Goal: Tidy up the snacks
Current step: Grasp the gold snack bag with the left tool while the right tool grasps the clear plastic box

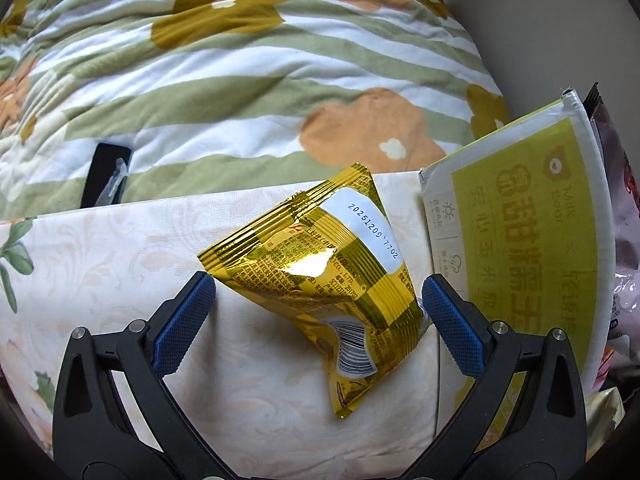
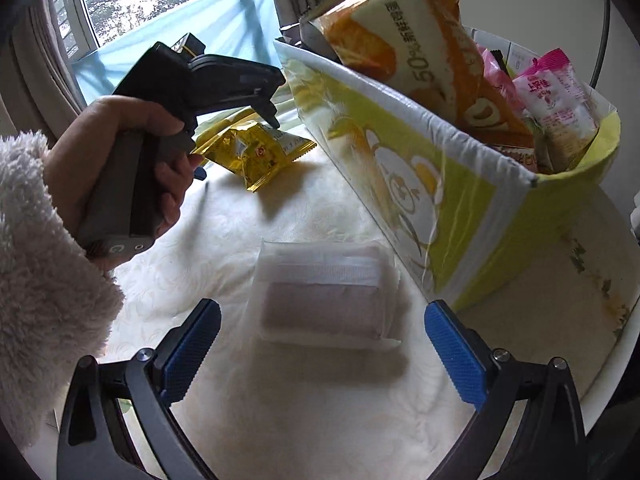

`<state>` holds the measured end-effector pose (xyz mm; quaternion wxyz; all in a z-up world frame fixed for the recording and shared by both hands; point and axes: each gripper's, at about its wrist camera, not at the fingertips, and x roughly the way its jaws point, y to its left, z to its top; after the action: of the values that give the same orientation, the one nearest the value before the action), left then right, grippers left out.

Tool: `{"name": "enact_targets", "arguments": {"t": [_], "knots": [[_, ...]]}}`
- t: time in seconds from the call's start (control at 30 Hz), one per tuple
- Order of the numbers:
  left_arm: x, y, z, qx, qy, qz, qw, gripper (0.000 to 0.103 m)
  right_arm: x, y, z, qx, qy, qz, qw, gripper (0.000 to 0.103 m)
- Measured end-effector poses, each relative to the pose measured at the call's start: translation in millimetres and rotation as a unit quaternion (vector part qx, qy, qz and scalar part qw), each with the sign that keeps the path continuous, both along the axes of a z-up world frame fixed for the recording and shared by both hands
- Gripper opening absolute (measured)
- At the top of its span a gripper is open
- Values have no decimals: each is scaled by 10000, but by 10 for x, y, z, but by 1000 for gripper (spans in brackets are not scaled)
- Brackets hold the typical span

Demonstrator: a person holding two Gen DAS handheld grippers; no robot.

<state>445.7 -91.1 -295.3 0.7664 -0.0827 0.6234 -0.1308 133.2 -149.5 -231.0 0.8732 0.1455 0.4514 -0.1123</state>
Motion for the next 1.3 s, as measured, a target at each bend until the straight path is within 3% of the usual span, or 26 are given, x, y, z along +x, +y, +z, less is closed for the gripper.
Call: {"name": "enact_targets", "arguments": {"t": [0.1,0.23,0.4,0.87,1.3], "knots": [[-17,-1,17,154,-57,-252,9995,96,61,-9,-56,-5,68,-5,10000,102],[-72,53,30,313,-62,-553,9980,73,131,-24,-106,18,122,-26,9999,102],[-136,113,55,515,-170,-898,9945,56,248,2,-200,-40,238,-68,9997,102],[-693,563,55,657,-124,-1469,9869,54,542,39,-414,-242,503,-136,9984,101],[-1174,933,75,746,-140,-1454,9865,52,626,145,-436,-475,547,162,9972,85]]}}
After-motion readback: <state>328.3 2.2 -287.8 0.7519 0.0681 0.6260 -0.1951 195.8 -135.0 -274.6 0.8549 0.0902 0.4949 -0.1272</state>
